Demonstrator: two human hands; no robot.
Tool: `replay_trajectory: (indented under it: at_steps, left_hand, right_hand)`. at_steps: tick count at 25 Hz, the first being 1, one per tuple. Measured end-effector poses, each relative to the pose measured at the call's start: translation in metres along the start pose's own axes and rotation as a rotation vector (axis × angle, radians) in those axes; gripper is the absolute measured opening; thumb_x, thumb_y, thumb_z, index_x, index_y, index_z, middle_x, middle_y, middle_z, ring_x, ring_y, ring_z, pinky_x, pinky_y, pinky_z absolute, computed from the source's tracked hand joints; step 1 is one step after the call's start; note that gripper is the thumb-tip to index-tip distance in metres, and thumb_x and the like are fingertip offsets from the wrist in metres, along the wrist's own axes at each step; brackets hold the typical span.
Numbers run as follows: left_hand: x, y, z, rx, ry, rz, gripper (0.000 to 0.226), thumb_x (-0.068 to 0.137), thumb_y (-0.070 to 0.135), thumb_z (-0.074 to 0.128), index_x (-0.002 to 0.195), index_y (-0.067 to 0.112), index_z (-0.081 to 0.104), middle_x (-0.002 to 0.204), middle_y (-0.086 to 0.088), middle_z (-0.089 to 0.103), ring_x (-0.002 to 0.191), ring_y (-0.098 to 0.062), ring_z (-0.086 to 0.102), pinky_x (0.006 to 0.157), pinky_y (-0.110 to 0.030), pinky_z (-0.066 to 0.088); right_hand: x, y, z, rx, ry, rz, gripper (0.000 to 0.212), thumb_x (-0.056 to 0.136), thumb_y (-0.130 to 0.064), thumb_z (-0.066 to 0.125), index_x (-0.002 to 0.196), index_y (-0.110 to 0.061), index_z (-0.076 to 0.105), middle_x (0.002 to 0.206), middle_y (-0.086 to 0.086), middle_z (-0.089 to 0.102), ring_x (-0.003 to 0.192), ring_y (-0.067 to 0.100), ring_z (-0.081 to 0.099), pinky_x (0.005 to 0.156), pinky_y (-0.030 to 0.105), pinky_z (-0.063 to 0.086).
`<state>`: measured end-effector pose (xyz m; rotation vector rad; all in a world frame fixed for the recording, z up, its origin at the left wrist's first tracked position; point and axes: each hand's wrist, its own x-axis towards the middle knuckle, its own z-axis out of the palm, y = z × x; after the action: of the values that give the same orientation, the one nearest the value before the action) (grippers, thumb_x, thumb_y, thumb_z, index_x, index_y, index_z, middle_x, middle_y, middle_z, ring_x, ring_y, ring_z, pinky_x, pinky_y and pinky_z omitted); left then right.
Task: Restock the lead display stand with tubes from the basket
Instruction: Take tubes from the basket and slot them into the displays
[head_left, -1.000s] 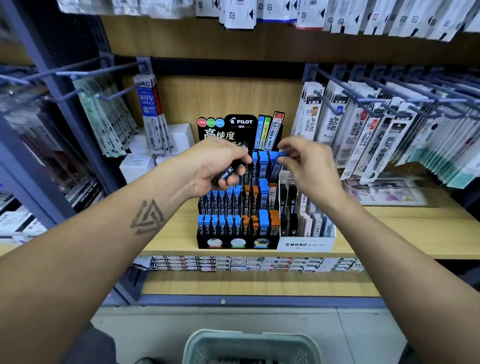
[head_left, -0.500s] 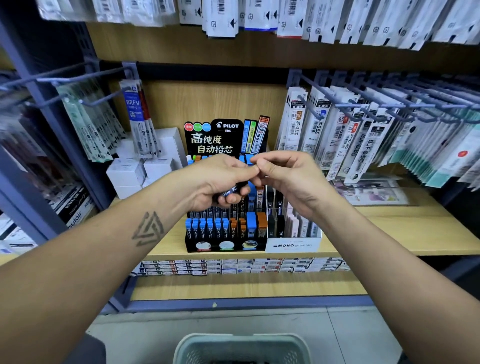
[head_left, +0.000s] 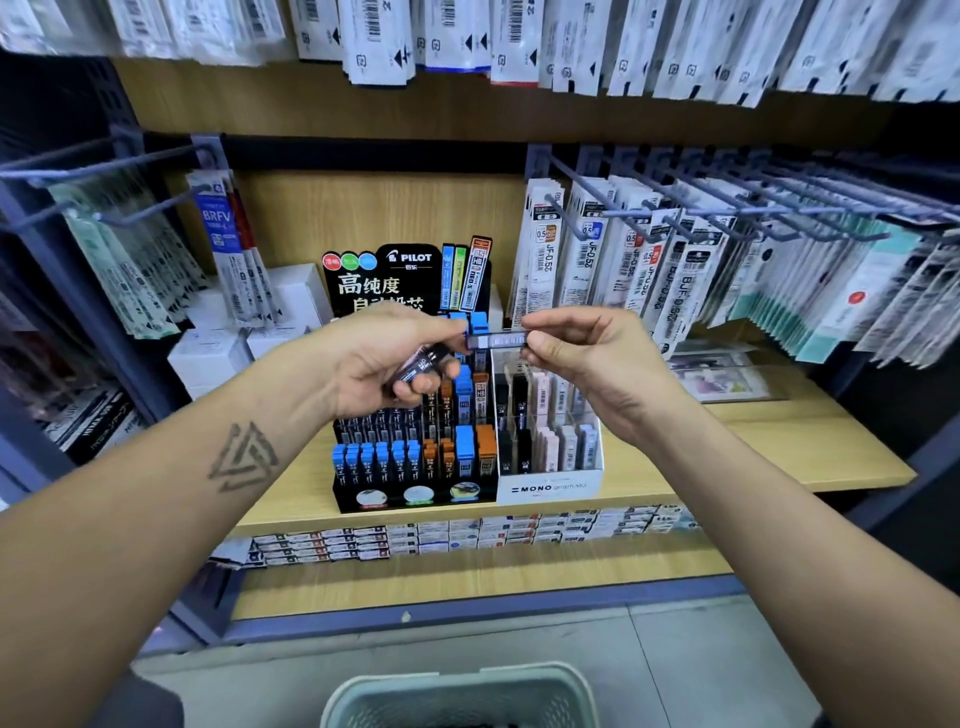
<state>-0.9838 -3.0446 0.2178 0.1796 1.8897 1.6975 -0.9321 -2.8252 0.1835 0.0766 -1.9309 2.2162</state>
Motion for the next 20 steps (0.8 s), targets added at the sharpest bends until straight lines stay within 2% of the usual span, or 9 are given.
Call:
replay_trajectory:
  at_steps: [4, 9, 15, 18, 20]
  left_hand:
    - [0.008, 0.0, 0.012, 0.004, 0.011, 0.015, 0.008, 0.097, 0.011, 0.062, 0.098, 0.003, 0.061, 0.071, -0.013, 0.064, 0.043, -0.011, 0.041, 0.032, -0.017, 0.028]
    - [0.019, -0.002, 0.021, -0.056, 0.05, 0.029, 0.006, 0.097, 0.006, 0.061, 0.091, 0.003, 0.06, 0.071, -0.015, 0.064, 0.039, -0.01, 0.041, 0.032, -0.016, 0.028]
    - [0.023, 0.001, 0.035, -0.051, 0.034, 0.017, 0.008, 0.095, 0.004, 0.063, 0.1, -0.002, 0.065, 0.077, -0.018, 0.068, 0.04, -0.009, 0.043, 0.031, -0.017, 0.03]
    - [0.024, 0.001, 0.041, -0.03, 0.034, 0.042, 0.006, 0.093, 0.001, 0.065, 0.098, -0.001, 0.067, 0.082, -0.019, 0.07, 0.041, -0.009, 0.042, 0.032, -0.017, 0.029]
    - [0.026, 0.001, 0.045, 0.007, 0.062, 0.096, 0.01, 0.089, -0.004, 0.067, 0.099, 0.0, 0.067, 0.076, -0.016, 0.069, 0.041, -0.01, 0.042, 0.032, -0.017, 0.029]
  right_hand:
    - [-0.004, 0.002, -0.006, -0.036, -0.004, -0.016, 0.026, 0.08, 0.012, 0.071, 0.105, 0.006, 0.071, 0.087, 0.016, 0.073, 0.081, 0.024, 0.071, 0.078, 0.026, 0.058]
    - [-0.01, -0.002, -0.015, -0.012, -0.011, -0.039, 0.037, 0.077, 0.015, 0.072, 0.112, 0.004, 0.07, 0.098, 0.018, 0.072, 0.093, 0.031, 0.071, 0.088, 0.032, 0.057]
    - [-0.011, -0.001, -0.028, 0.017, 0.01, -0.047, 0.03, 0.079, 0.015, 0.07, 0.107, 0.003, 0.071, 0.094, 0.018, 0.073, 0.088, 0.032, 0.07, 0.088, 0.035, 0.057]
    - [-0.01, 0.0, -0.035, -0.021, 0.021, -0.06, 0.028, 0.079, 0.014, 0.071, 0.104, 0.003, 0.072, 0.095, 0.019, 0.074, 0.087, 0.031, 0.07, 0.09, 0.038, 0.057]
    - [-0.01, 0.0, -0.039, -0.074, 0.025, -0.071, 0.03, 0.076, 0.016, 0.073, 0.104, 0.003, 0.072, 0.098, 0.02, 0.074, 0.09, 0.03, 0.07, 0.089, 0.037, 0.057]
